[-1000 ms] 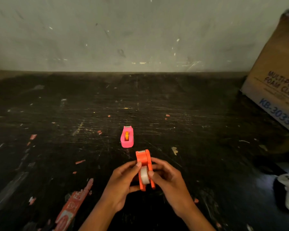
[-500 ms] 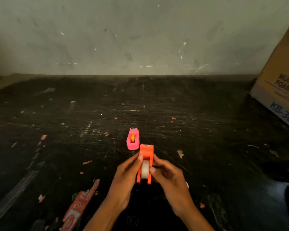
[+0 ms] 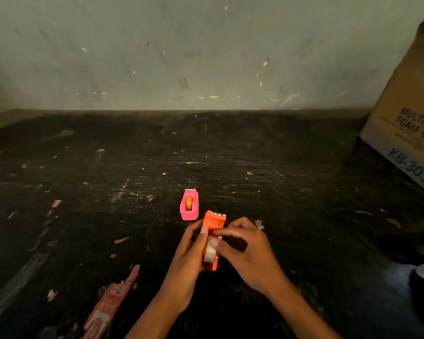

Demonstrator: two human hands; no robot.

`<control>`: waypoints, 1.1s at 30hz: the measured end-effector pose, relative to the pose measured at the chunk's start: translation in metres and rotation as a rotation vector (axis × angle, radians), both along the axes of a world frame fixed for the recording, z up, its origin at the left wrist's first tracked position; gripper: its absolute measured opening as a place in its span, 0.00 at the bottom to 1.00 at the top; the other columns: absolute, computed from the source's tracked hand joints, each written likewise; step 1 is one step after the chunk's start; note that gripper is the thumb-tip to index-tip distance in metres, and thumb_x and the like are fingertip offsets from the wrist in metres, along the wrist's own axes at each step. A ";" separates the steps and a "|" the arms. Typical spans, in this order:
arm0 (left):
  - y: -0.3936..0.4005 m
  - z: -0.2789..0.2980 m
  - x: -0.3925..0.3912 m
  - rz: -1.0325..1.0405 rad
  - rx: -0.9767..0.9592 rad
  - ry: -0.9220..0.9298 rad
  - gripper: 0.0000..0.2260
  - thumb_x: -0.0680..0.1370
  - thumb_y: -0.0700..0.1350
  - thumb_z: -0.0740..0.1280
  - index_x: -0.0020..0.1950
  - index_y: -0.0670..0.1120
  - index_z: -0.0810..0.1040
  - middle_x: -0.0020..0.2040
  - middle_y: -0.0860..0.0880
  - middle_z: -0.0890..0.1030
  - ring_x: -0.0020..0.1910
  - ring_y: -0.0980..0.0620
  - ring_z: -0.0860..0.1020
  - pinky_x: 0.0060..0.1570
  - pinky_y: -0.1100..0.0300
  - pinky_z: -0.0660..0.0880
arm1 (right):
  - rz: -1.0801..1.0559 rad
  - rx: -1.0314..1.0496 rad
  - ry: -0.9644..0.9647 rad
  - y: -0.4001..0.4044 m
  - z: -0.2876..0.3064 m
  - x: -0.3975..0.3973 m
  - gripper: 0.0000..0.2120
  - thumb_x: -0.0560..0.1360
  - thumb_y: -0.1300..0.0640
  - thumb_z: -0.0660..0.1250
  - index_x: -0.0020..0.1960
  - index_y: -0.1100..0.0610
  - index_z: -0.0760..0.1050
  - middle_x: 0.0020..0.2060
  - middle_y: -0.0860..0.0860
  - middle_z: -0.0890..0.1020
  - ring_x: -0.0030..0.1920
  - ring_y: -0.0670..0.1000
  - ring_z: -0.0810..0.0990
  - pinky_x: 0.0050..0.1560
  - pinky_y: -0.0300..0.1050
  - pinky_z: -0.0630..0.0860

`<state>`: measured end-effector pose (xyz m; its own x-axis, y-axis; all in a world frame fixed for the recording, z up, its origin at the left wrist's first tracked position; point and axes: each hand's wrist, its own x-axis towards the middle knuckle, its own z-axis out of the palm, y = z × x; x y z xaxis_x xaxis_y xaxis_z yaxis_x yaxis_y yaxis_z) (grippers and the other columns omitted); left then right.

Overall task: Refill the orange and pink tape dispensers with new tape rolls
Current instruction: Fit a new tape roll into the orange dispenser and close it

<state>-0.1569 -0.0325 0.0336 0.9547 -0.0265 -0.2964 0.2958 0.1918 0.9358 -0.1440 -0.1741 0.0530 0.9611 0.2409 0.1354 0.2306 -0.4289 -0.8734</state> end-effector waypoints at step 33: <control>0.002 -0.003 0.007 -0.127 0.156 -0.064 0.25 0.74 0.41 0.69 0.57 0.70 0.69 0.63 0.51 0.75 0.58 0.50 0.78 0.50 0.57 0.76 | 0.178 0.196 0.542 -0.020 0.027 0.071 0.05 0.75 0.62 0.67 0.42 0.56 0.80 0.41 0.52 0.83 0.49 0.51 0.82 0.57 0.49 0.79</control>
